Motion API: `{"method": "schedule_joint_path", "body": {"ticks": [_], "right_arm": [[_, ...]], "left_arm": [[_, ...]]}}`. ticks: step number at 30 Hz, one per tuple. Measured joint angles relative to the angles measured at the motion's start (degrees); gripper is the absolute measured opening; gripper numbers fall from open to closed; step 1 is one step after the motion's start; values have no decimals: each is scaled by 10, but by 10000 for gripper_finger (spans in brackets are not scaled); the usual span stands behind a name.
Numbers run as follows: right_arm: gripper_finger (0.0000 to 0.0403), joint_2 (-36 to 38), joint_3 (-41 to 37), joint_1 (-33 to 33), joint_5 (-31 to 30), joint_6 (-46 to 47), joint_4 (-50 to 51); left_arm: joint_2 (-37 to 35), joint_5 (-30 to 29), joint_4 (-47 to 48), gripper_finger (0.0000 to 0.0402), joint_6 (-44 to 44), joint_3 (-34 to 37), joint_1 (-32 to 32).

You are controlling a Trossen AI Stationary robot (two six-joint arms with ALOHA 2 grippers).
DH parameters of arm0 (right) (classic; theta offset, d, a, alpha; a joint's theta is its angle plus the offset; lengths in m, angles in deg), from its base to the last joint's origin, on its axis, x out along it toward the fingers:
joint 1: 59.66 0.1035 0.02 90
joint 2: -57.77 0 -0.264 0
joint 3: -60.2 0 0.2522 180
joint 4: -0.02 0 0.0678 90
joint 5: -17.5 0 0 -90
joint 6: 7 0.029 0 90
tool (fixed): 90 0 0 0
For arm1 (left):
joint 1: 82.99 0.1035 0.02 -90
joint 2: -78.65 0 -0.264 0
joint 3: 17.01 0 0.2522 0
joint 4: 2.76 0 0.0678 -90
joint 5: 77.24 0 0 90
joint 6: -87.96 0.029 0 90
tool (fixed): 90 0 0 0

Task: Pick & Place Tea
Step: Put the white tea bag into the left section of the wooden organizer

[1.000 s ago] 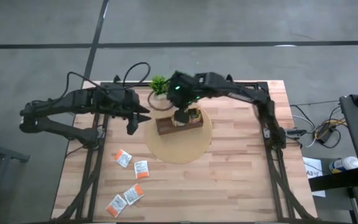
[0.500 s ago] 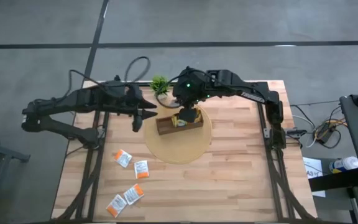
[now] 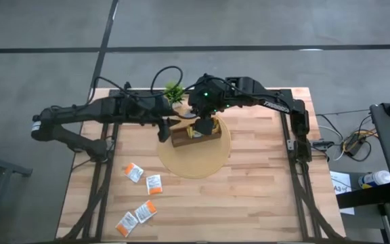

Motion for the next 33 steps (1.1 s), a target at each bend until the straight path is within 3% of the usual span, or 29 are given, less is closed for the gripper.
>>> {"method": "schedule_joint_path", "body": {"ticks": [24,33], "right_arm": [[8,-5,0,0,-13,-7,-7],[8,-5,0,0,-13,-18,-5]], "left_arm": [[33,-32,-50,151,46,-7,-1],[71,-57,-2,151,58,-82,-1]]}}
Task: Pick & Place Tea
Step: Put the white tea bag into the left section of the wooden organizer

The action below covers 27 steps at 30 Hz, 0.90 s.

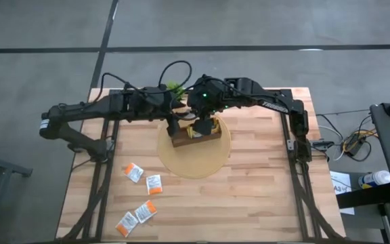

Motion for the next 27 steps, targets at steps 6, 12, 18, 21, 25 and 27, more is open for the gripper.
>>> {"method": "schedule_joint_path", "body": {"ticks": [6,12,18,21,25,27], "right_arm": [[8,0,0,0,0,0,1],[8,0,0,0,-2,0,2],[8,0,0,0,-2,-3,6],[8,0,0,0,-2,-7,6],[8,0,0,0,-2,-11,6],[8,0,0,0,-2,-11,6]], "left_arm": [[44,-2,61,151,6,-54,2],[60,-2,83,150,12,-92,2],[48,-5,88,143,9,-97,2],[47,-5,89,140,5,-97,2],[50,-4,89,139,3,-97,2],[51,-4,89,139,3,-97,2]]}}
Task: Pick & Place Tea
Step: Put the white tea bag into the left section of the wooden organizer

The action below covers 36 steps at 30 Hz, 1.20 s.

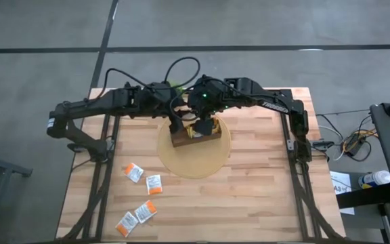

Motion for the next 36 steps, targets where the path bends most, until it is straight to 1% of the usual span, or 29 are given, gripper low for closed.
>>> {"method": "schedule_joint_path", "body": {"ticks": [20,22,24,26,28,29,32,36], "right_arm": [[8,0,0,0,1,-2,-4],[8,0,0,0,1,-2,-5],[8,0,0,0,1,-2,-7],[8,0,0,0,0,-2,-6],[8,-1,0,0,0,-2,-9],[8,-1,0,0,0,-2,-10],[8,-1,0,0,-1,-2,-10],[8,-1,0,0,0,-2,-10]], "left_arm": [[8,6,0,136,-4,1,3],[9,6,1,125,-4,1,3],[9,9,8,104,-4,1,3],[11,14,13,71,-4,1,4],[11,15,13,27,-4,1,4],[11,14,13,14,-4,1,4],[11,14,11,3,-2,1,4],[11,16,10,1,-1,1,4]]}}
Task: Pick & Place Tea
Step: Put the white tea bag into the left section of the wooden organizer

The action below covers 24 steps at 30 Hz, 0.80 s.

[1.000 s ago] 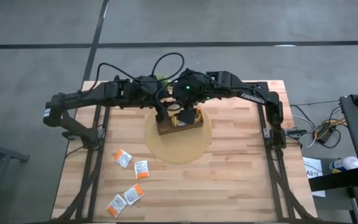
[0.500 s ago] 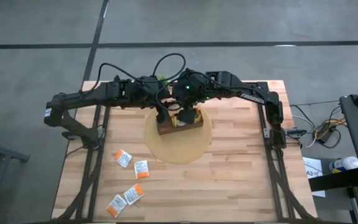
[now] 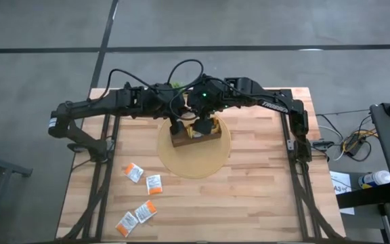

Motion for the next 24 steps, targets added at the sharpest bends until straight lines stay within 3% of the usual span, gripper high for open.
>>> {"method": "schedule_joint_path", "body": {"ticks": [8,18,24], "right_arm": [[17,1,0,0,4,-2,-2],[127,40,3,0,4,7,-11],[164,82,3,0,4,21,-11]], "left_arm": [[0,4,14,0,-1,0,0],[-2,0,21,0,-10,0,10],[-8,-1,29,0,-16,3,12]]}}
